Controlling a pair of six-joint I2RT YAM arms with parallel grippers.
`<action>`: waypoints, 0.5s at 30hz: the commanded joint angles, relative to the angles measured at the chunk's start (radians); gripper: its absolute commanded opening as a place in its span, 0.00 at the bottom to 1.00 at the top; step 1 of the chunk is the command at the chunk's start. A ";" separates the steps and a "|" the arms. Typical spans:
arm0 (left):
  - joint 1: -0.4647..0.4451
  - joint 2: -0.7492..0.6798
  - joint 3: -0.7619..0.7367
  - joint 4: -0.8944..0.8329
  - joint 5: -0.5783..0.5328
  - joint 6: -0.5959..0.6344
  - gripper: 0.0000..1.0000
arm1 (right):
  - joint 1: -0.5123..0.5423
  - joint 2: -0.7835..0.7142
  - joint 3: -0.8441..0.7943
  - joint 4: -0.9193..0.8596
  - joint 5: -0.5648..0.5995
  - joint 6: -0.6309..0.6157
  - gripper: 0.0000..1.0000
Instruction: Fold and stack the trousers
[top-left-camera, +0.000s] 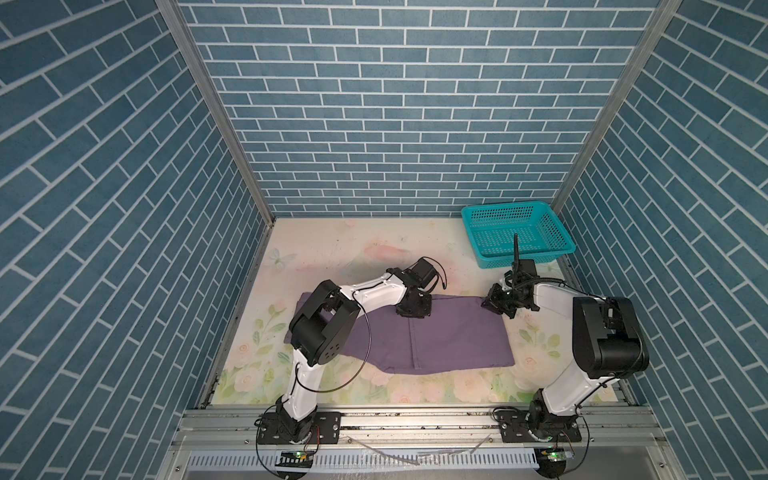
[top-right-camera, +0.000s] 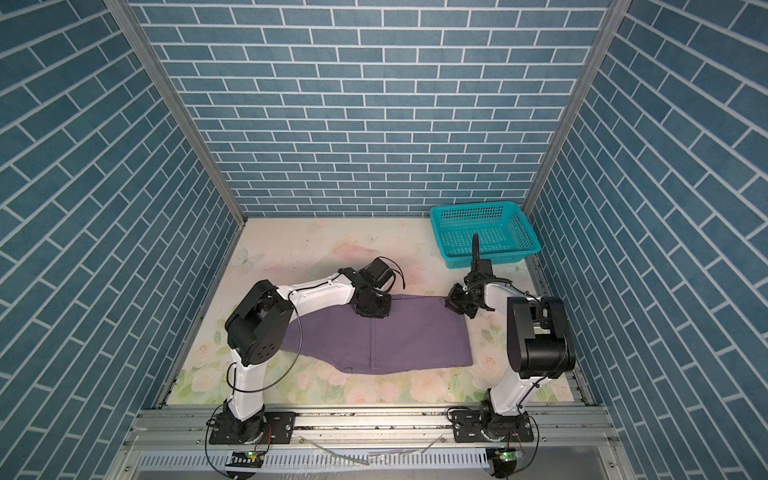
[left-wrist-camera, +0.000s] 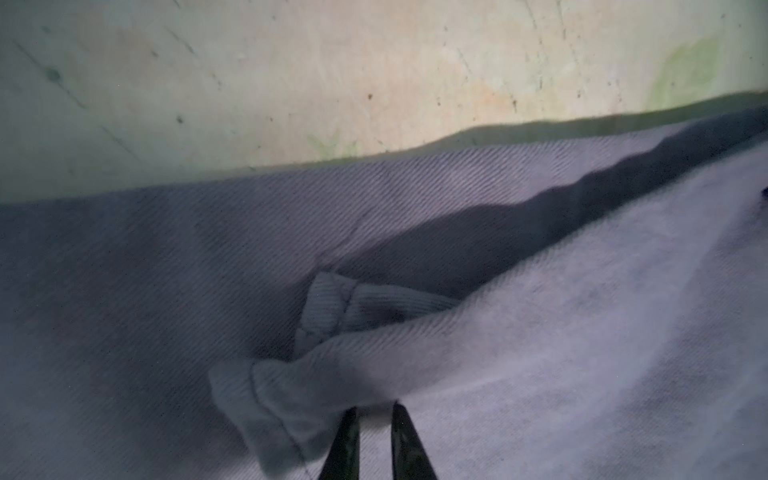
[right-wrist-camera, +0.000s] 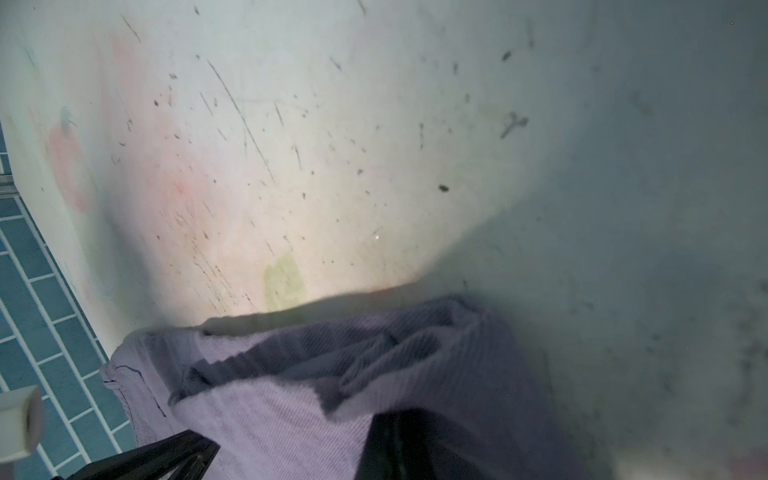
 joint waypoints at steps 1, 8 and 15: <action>0.007 -0.002 0.005 -0.018 -0.017 0.010 0.17 | -0.003 -0.053 0.020 -0.026 0.053 -0.011 0.00; 0.005 -0.072 0.023 -0.033 0.002 0.008 0.19 | -0.004 -0.329 0.024 -0.257 0.208 -0.067 0.00; -0.007 -0.131 -0.012 -0.028 0.012 0.013 0.20 | -0.010 -0.483 -0.123 -0.346 0.237 -0.064 0.11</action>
